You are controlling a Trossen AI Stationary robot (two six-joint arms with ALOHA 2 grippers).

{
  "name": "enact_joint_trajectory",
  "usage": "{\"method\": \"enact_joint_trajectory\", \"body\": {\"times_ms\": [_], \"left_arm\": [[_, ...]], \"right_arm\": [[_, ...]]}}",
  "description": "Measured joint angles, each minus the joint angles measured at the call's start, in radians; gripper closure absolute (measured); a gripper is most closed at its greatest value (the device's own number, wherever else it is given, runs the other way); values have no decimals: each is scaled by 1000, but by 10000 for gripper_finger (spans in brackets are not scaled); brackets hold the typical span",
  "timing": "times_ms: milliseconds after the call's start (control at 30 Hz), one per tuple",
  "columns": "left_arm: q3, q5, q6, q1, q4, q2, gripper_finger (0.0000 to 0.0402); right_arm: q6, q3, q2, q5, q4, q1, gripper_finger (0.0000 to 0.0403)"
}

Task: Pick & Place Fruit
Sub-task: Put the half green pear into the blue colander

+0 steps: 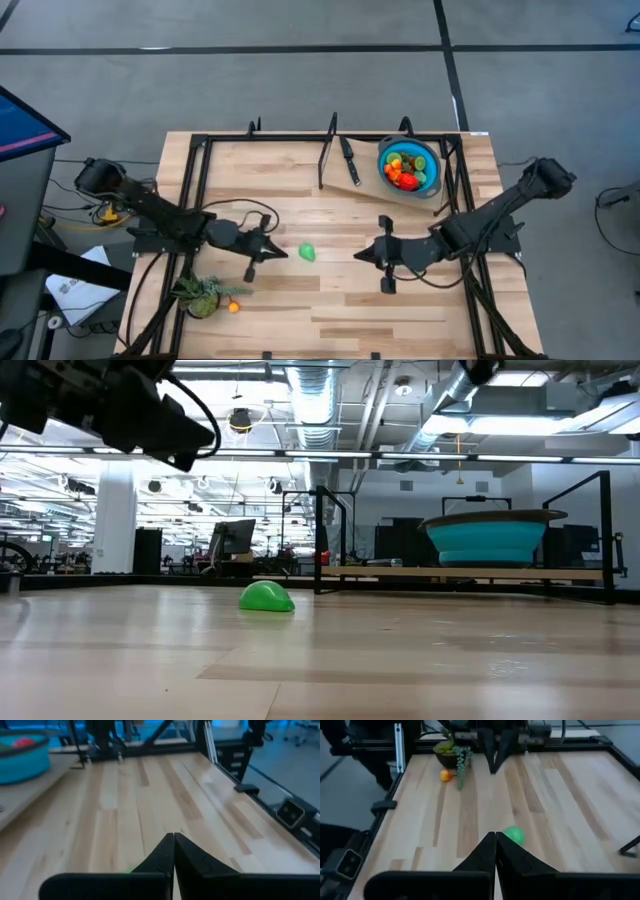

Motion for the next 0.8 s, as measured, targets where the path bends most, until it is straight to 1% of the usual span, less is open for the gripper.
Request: {"method": "enact_joint_trajectory", "body": {"times_ms": [100,167,300,367,433,500,567,633,800], "left_arm": [[-13,-20,1,0,-2,-38,401],[-19,-37,2,0,-3,-51,401],[-20,-50,3,0,-4,-57,401],[-20,-56,3,0,-6,-57,401],[-20,-60,3,0,-5,-57,401],[-20,-60,3,-1,-5,-57,401],[-20,-60,3,-1,-6,-57,401],[-20,-60,3,-1,-7,-57,401],[-20,-60,4,-1,-13,-57,401]], "right_arm": [[37,-112,8,-2,151,-22,403],[96,-155,36,-1,177,-39,403],[240,-174,141,-1,198,-72,403],[253,-175,202,-3,237,-84,397],[254,-174,263,-4,323,-94,380],[255,-172,322,-7,398,-104,350],[254,-154,374,-39,439,-114,310],[259,-128,414,-57,449,-122,262],[264,-53,518,-48,449,-134,135]]}}
